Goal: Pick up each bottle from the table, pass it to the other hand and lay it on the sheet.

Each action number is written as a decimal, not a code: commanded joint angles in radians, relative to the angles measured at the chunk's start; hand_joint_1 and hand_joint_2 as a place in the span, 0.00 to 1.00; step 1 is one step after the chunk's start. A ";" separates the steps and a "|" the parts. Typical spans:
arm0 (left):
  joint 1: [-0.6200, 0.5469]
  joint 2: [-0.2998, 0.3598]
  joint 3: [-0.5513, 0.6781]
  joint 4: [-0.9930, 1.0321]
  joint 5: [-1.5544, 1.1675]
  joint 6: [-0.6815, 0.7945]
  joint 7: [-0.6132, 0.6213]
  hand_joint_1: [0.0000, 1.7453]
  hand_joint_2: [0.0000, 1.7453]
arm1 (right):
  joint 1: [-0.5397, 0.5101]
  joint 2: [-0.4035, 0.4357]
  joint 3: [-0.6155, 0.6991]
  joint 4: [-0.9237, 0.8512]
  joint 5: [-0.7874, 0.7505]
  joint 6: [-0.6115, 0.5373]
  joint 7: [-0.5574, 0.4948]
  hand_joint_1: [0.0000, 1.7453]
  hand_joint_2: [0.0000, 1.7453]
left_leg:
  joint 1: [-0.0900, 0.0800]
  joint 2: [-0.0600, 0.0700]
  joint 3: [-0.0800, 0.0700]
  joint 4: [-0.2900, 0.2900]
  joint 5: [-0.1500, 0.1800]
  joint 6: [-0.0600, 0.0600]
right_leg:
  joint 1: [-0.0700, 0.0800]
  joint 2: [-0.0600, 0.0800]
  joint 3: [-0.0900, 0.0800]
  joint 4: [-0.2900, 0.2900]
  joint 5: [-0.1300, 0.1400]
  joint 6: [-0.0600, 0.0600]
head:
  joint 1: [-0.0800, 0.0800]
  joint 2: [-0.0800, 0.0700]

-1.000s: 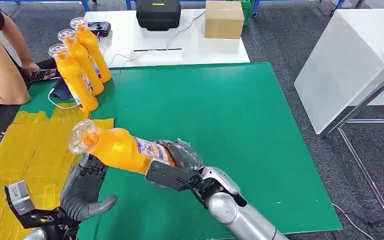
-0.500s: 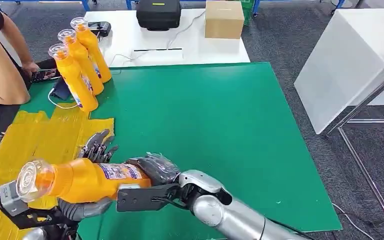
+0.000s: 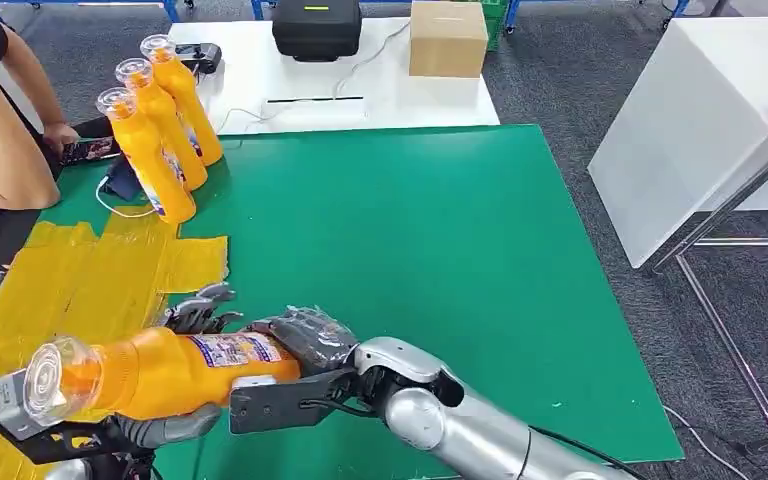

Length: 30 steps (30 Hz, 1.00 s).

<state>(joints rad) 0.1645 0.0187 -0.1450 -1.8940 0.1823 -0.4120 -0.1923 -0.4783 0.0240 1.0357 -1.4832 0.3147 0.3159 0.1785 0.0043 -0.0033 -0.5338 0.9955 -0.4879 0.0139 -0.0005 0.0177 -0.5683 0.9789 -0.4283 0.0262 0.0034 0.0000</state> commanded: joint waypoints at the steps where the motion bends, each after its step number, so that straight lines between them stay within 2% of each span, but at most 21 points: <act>1: -0.042 -0.006 0.000 0.061 0.004 -0.011 -0.006 1.00 1.00 | -0.018 -0.034 0.068 0.026 0.012 0.013 -0.005 1.00 1.00 | 0.000 -0.001 0.002 -0.001 0.000 0.000 | 0.000 -0.002 0.002 -0.001 0.000 0.000 | 0.000 0.000; 11: -0.039 -0.008 0.003 0.060 0.005 -0.013 -0.010 1.00 1.00 | -0.010 -0.036 0.061 0.023 0.026 -0.003 -0.008 1.00 1.00 | 0.000 -0.001 0.002 -0.001 0.000 0.000 | 0.000 -0.003 0.002 -0.001 0.000 0.000 | 0.000 0.000; 12: -0.036 -0.010 0.006 0.059 0.003 -0.012 -0.013 1.00 1.00 | -0.002 -0.037 0.055 0.025 0.028 -0.011 -0.009 0.94 1.00 | 0.000 -0.002 0.004 -0.002 0.000 -0.001 | 0.000 -0.005 0.005 -0.002 0.000 0.000 | 0.000 0.000; 13: -0.035 -0.011 0.008 0.060 0.002 -0.011 -0.014 1.00 1.00 | 0.003 -0.038 0.049 0.025 0.031 -0.020 -0.009 0.79 1.00 | 0.000 -0.002 0.002 -0.001 0.000 0.000 | 0.000 -0.003 0.002 -0.001 0.000 0.000 | 0.000 0.000; 14: -0.031 -0.016 0.016 0.060 0.000 -0.007 -0.015 1.00 1.00 | 0.020 -0.040 0.033 0.026 0.041 -0.049 -0.008 0.00 1.00 | 0.000 -0.002 0.003 -0.002 0.001 -0.001 | 0.000 -0.004 0.003 -0.002 0.000 0.000 | 0.000 0.000; 16: -0.023 -0.018 0.033 0.056 -0.024 0.012 -0.015 1.00 1.00 | 0.053 -0.050 -0.006 0.025 0.042 -0.101 0.001 0.00 1.00 | 0.000 -0.003 0.003 -0.002 0.001 -0.001 | 0.000 -0.004 0.004 -0.003 0.000 0.000 | 0.000 0.000; 17: -0.020 -0.019 0.045 0.051 -0.056 0.029 -0.020 1.00 1.00 | 0.070 -0.056 -0.023 0.020 0.048 -0.128 -0.002 0.00 0.00 | 0.000 -0.003 0.003 -0.002 0.001 0.000 | 0.000 -0.004 0.003 -0.002 0.000 0.000 | 0.000 0.000; 20: -0.025 -0.040 0.099 0.036 -0.279 0.132 -0.041 1.00 1.00 | 0.158 -0.087 -0.099 -0.049 0.096 -0.213 -0.033 0.00 0.00 | 0.001 -0.003 0.001 -0.001 0.000 0.000 | 0.001 -0.004 0.003 -0.002 0.000 0.000 | 0.000 0.000; 23: -0.031 -0.043 0.202 0.069 -0.442 0.214 0.000 1.00 1.00 | 0.307 -0.096 -0.221 -0.196 0.184 -0.299 -0.072 0.00 0.00 | 0.000 -0.005 0.002 -0.001 0.000 0.000 | 0.001 -0.007 0.004 -0.002 -0.001 0.000 | 0.000 0.000; 28: -0.032 -0.040 0.340 0.137 -0.632 0.282 -0.023 1.00 1.00 | 0.391 -0.069 -0.335 -0.332 0.225 -0.305 -0.075 0.00 0.00 | 0.000 -0.003 0.002 -0.001 0.000 -0.001 | 0.000 -0.004 0.003 -0.001 -0.001 0.000 | 0.001 0.000; 30: -0.028 -0.019 0.356 0.155 -0.927 0.421 -0.038 1.00 1.00 | 0.422 -0.060 -0.376 -0.375 0.223 -0.287 -0.096 0.00 0.00 | 0.000 -0.001 0.001 -0.001 -0.001 -0.001 | 0.000 -0.003 0.001 0.000 -0.001 0.000 | 0.000 0.000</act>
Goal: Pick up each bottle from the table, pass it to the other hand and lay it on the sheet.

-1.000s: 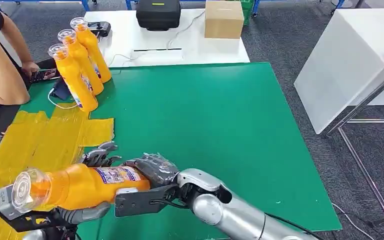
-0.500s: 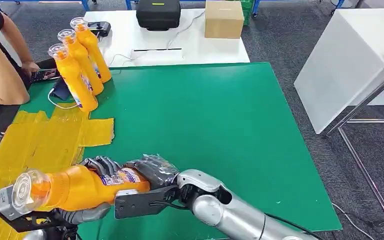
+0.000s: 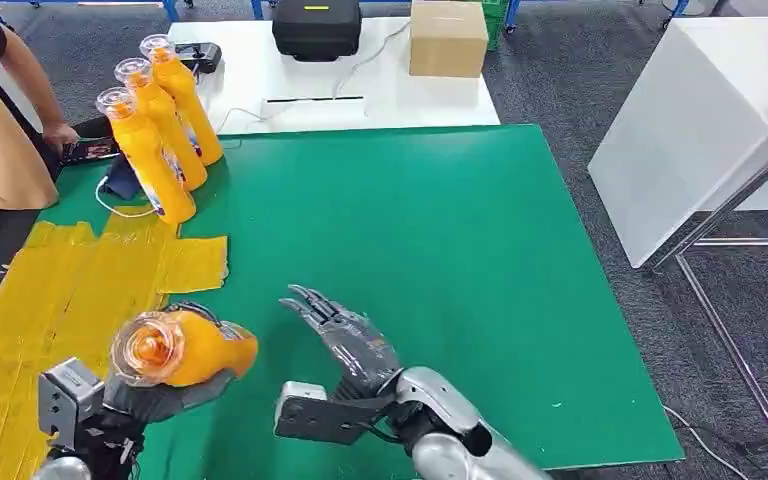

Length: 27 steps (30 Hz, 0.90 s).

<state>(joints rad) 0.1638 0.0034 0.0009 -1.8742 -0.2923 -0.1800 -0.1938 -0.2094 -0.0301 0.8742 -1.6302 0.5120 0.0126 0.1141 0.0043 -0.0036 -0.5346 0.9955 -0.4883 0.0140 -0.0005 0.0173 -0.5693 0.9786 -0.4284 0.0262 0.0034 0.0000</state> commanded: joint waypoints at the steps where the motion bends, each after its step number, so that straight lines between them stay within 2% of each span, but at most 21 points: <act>1: -0.027 -0.001 0.210 0.137 -0.507 0.219 -0.038 1.00 1.00 | 0.155 -0.005 -0.218 -0.232 0.018 0.023 -0.039 0.00 0.00 | 0.000 -0.001 0.001 -0.001 0.000 -0.001 | 0.000 -0.002 0.001 0.000 0.000 0.000 | 0.000 0.000; 3: -0.016 0.032 0.194 0.171 -0.768 0.314 0.008 1.00 1.00 | 0.170 -0.001 -0.239 -0.237 -0.023 0.051 -0.067 0.00 0.00 | 0.000 -0.003 0.002 -0.001 0.000 -0.001 | 0.000 -0.005 0.003 -0.001 -0.001 0.000 | 0.000 0.000; 6: -0.009 0.049 0.192 0.230 -0.891 0.375 0.032 1.00 1.00 | 0.175 -0.002 -0.240 -0.237 -0.031 0.060 -0.080 0.00 0.00 | 0.000 -0.001 0.003 -0.002 0.001 -0.001 | 0.000 -0.003 0.003 -0.001 0.000 0.000 | 0.000 0.000; 12: -0.009 0.049 0.183 0.245 -0.940 0.405 0.046 1.00 1.00 | 0.172 -0.002 -0.235 -0.237 -0.033 0.065 -0.084 0.00 0.00 | 0.000 -0.001 0.003 -0.002 0.000 -0.001 | 0.000 -0.002 0.003 -0.001 -0.001 0.000 | 0.000 0.000; 15: -0.002 0.054 0.180 0.288 -0.999 0.430 0.059 1.00 1.00 | 0.197 -0.070 -0.230 -0.259 -0.047 0.051 -0.086 0.00 0.00 | -0.001 -0.001 0.003 -0.002 0.000 0.000 | 0.000 -0.002 0.003 -0.001 -0.001 0.000 | 0.000 0.000; 21: -0.005 0.089 0.140 0.334 -1.064 0.450 0.060 1.00 1.00 | 0.202 -0.081 -0.224 -0.265 -0.060 0.050 -0.093 0.00 0.00 | -0.001 -0.001 0.004 -0.003 0.000 -0.001 | 0.000 -0.003 0.004 -0.002 -0.001 0.000 | 0.001 0.000; 22: -0.006 0.087 0.140 0.331 -1.053 0.448 0.058 0.71 1.00 | 0.205 -0.081 -0.224 -0.267 -0.060 0.050 -0.093 0.00 0.00 | 0.000 0.000 0.002 -0.002 0.000 -0.001 | 0.000 -0.002 0.002 -0.001 0.000 0.000 | 0.000 0.000; 23: -0.006 0.089 0.136 0.330 -1.054 0.449 0.057 0.71 1.00 | 0.206 -0.081 -0.224 -0.267 -0.060 0.050 -0.092 0.00 0.00 | -0.001 0.000 0.001 -0.002 0.000 0.000 | -0.001 -0.002 0.001 -0.001 0.000 0.000 | 0.000 0.000; 24: -0.006 0.090 0.132 0.328 -1.055 0.447 0.056 0.00 1.00 | 0.208 -0.082 -0.223 -0.269 -0.060 0.050 -0.093 0.00 0.00 | 0.000 -0.001 0.002 -0.002 0.000 -0.001 | 0.000 -0.002 0.002 -0.001 0.000 0.000 | 0.000 0.000; 25: -0.006 0.090 0.132 0.328 -1.055 0.447 0.056 0.00 0.00 | 0.208 -0.082 -0.223 -0.269 -0.060 0.050 -0.093 0.00 0.00 | 0.000 -0.001 0.002 -0.001 0.000 -0.001 | 0.000 -0.003 0.002 -0.001 0.000 0.000 | 0.000 0.000; 27: -0.008 0.120 0.109 0.342 -1.102 0.419 0.079 0.00 0.00 | 0.208 -0.084 -0.223 -0.269 -0.061 0.051 -0.092 0.00 0.00 | 0.000 -0.001 0.002 -0.001 0.000 0.000 | 0.000 -0.003 0.002 -0.001 0.000 0.000 | 0.000 0.000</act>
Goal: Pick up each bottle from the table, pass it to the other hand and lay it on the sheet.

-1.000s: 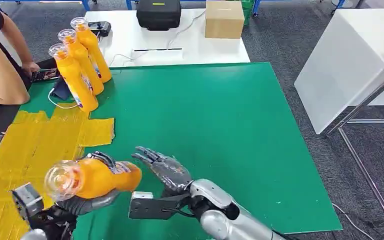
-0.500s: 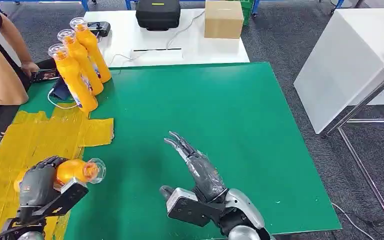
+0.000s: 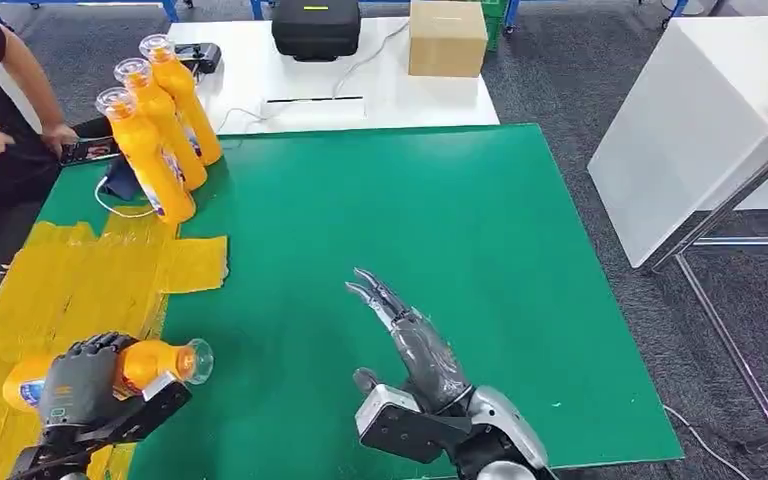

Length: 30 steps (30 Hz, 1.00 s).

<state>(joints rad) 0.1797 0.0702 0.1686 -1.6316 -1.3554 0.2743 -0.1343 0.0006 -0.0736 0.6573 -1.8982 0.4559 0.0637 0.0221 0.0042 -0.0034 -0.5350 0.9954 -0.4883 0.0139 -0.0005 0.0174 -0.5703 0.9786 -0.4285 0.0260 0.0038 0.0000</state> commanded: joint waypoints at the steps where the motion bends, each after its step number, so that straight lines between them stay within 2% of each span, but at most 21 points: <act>1: -0.027 0.058 -0.057 0.112 -0.037 -0.031 0.020 0.00 0.00 | -0.002 -0.040 -0.007 0.000 -0.005 0.000 0.000 0.00 0.00 | 0.000 -0.002 0.003 -0.002 0.000 -0.001 | 0.000 -0.003 0.003 -0.001 0.000 0.000 | 0.000 0.000; 10: -0.027 0.060 -0.067 0.108 -0.068 -0.012 0.042 0.00 0.00 | 0.004 -0.040 -0.007 -0.002 -0.005 0.002 0.000 0.00 0.00 | 0.000 -0.001 0.002 -0.001 0.000 0.000 | 0.000 -0.002 0.003 -0.001 0.000 0.000 | 0.000 0.000; 16: -0.036 0.085 -0.084 0.123 -0.092 -0.008 0.047 0.00 0.00 | 0.001 -0.037 -0.006 0.003 -0.005 0.004 0.000 0.00 0.00 | 0.000 -0.001 0.002 -0.001 0.000 -0.001 | 0.000 -0.002 0.002 -0.001 0.000 0.000 | 0.000 0.000; 20: -0.041 0.047 -0.061 0.093 -0.116 0.062 0.089 0.00 0.00 | 0.014 -0.037 -0.009 -0.003 -0.005 0.005 0.000 0.00 0.00 | 0.000 -0.002 0.001 -0.001 0.000 0.000 | 0.000 -0.003 0.002 -0.001 0.000 0.000 | 0.000 0.000; 24: -0.036 0.038 -0.064 0.069 -0.121 0.060 0.093 0.00 0.00 | 0.018 -0.038 -0.009 -0.007 -0.006 0.006 0.001 0.00 0.00 | 0.000 -0.002 0.002 -0.001 0.000 0.000 | 0.000 -0.003 0.003 -0.001 -0.001 0.000 | 0.000 0.000; 25: -0.032 0.002 -0.044 0.042 -0.042 0.104 0.070 0.00 0.00 | 0.029 -0.037 -0.013 -0.013 0.000 0.004 -0.001 0.00 0.00 | 0.000 -0.001 0.002 -0.001 0.000 0.000 | 0.000 -0.003 0.002 -0.001 0.000 0.000 | 0.000 0.000; 26: -0.019 -0.066 -0.006 -0.036 0.137 0.161 -0.010 0.00 0.00 | 0.055 -0.035 -0.020 -0.031 0.014 0.000 -0.004 0.00 0.00 | 0.000 -0.001 0.001 0.000 0.000 0.000 | 0.000 -0.002 0.002 0.000 0.000 0.000 | 0.000 0.000; 28: 0.003 -0.155 0.037 -0.182 0.471 0.027 -0.131 0.00 0.00 | 0.111 -0.030 -0.038 -0.064 0.041 -0.017 -0.022 0.00 0.00 | 0.000 -0.002 0.000 0.001 -0.001 0.000 | 0.000 -0.004 0.002 0.000 -0.001 0.001 | 0.000 0.000; 29: 0.003 -0.214 0.062 -0.262 0.699 -0.120 -0.159 0.00 0.00 | 0.145 -0.028 -0.045 -0.083 0.071 -0.039 -0.044 0.00 0.00 | 0.001 -0.003 0.000 0.001 -0.001 0.000 | 0.001 -0.004 0.002 0.000 -0.001 0.001 | 0.000 0.000; 30: 0.005 -0.247 0.067 -0.309 0.795 -0.193 -0.148 0.00 0.00 | 0.165 -0.028 -0.051 -0.094 0.076 -0.053 -0.052 0.00 0.00 | 0.001 -0.003 -0.001 0.002 -0.001 0.001 | 0.001 -0.005 0.002 0.000 -0.001 0.001 | 0.000 0.000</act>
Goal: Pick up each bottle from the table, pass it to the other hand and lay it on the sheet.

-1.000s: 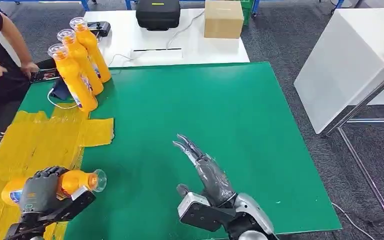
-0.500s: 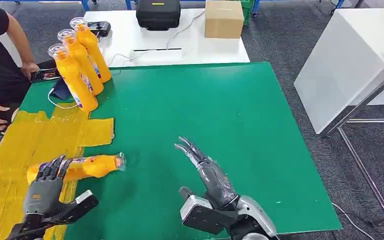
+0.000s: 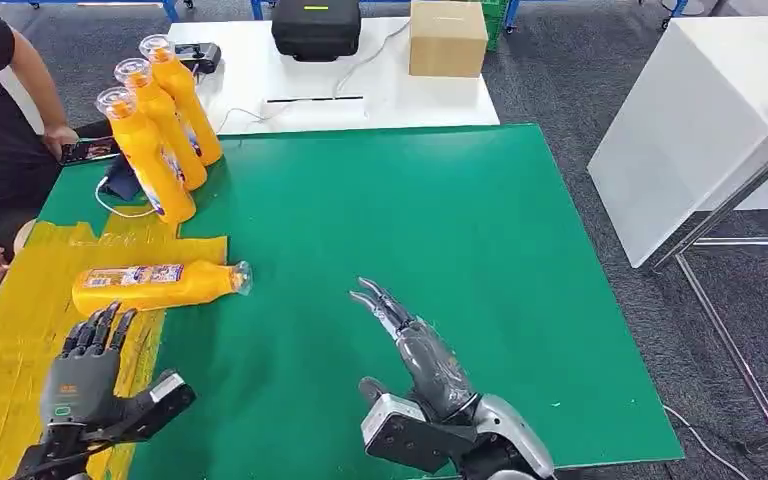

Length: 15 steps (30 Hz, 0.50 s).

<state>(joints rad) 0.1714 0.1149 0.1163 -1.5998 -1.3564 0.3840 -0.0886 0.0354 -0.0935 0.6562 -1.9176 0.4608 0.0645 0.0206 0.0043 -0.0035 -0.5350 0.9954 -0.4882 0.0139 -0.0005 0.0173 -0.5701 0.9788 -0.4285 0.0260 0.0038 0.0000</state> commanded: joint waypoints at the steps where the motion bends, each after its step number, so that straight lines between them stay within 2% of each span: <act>1: 0.028 -0.302 0.102 -0.378 1.062 -0.486 -0.185 0.00 0.00 | 0.157 -0.003 -0.062 -0.089 0.046 -0.096 -0.096 0.00 0.00 | 0.001 -0.005 -0.001 0.003 -0.002 0.001 | 0.001 -0.007 0.002 0.000 -0.003 0.001 | 0.000 0.000; 2: 0.052 -0.286 0.034 -0.402 1.096 -0.583 -0.170 0.00 0.00 | 0.189 0.020 -0.093 -0.101 0.030 -0.160 -0.143 0.00 0.00 | 0.000 -0.005 -0.002 0.002 -0.001 0.001 | 0.001 -0.006 0.001 0.000 -0.002 0.001 | 0.000 0.000; 3: 0.069 -0.299 -0.007 -0.423 1.184 -0.649 -0.175 0.00 0.00 | 0.190 0.056 -0.117 -0.096 0.029 -0.183 -0.177 0.00 0.00 | 0.000 -0.005 0.000 0.002 -0.002 0.001 | 0.001 -0.006 0.002 0.000 -0.003 0.001 | 0.000 0.000; 6: 0.135 -0.266 -0.171 -0.441 1.212 -0.688 -0.208 0.00 0.00 | 0.194 0.090 -0.127 -0.077 0.187 -0.267 -0.202 0.00 0.00 | -0.002 -0.002 0.000 0.001 -0.002 0.001 | -0.001 -0.003 0.001 0.000 -0.001 0.001 | 0.000 0.000; 8: 0.144 -0.224 -0.303 -0.395 1.133 -0.679 -0.216 0.00 0.00 | 0.180 0.075 -0.064 -0.020 0.344 -0.285 -0.184 0.00 0.00 | -0.002 0.000 0.001 0.000 -0.002 0.000 | -0.001 -0.002 0.002 -0.001 -0.001 0.000 | 0.000 0.000; 10: 0.139 -0.193 -0.377 -0.351 1.111 -0.649 -0.200 0.00 0.00 | 0.179 0.081 -0.046 -0.001 0.362 -0.331 -0.182 0.00 0.00 | -0.002 -0.001 0.001 -0.001 -0.002 0.001 | -0.001 -0.003 0.002 -0.003 0.000 0.000 | 0.000 0.000; 12: 0.134 -0.191 -0.404 -0.342 1.101 -0.622 -0.197 0.00 0.00 | 0.180 0.080 -0.040 -0.024 0.364 -0.334 -0.171 0.00 0.00 | -0.002 -0.003 0.002 -0.002 -0.001 0.000 | -0.001 -0.005 0.003 -0.003 -0.001 0.000 | 0.000 0.000; 14: 0.167 -0.214 -0.409 -0.382 1.172 -0.568 -0.241 0.00 0.00 | 0.233 0.089 -0.082 -0.077 0.192 -0.401 -0.191 0.00 0.00 | -0.002 -0.003 0.002 -0.001 -0.002 0.000 | 0.000 -0.005 0.002 -0.003 -0.001 0.000 | 0.000 0.000; 15: 0.180 -0.206 -0.413 -0.404 1.176 -0.567 -0.242 0.00 0.00 | 0.249 0.073 -0.091 -0.093 0.178 -0.405 -0.200 0.00 0.00 | -0.002 -0.002 0.001 -0.001 -0.002 0.000 | -0.001 -0.003 0.002 -0.002 -0.001 0.000 | 0.000 0.000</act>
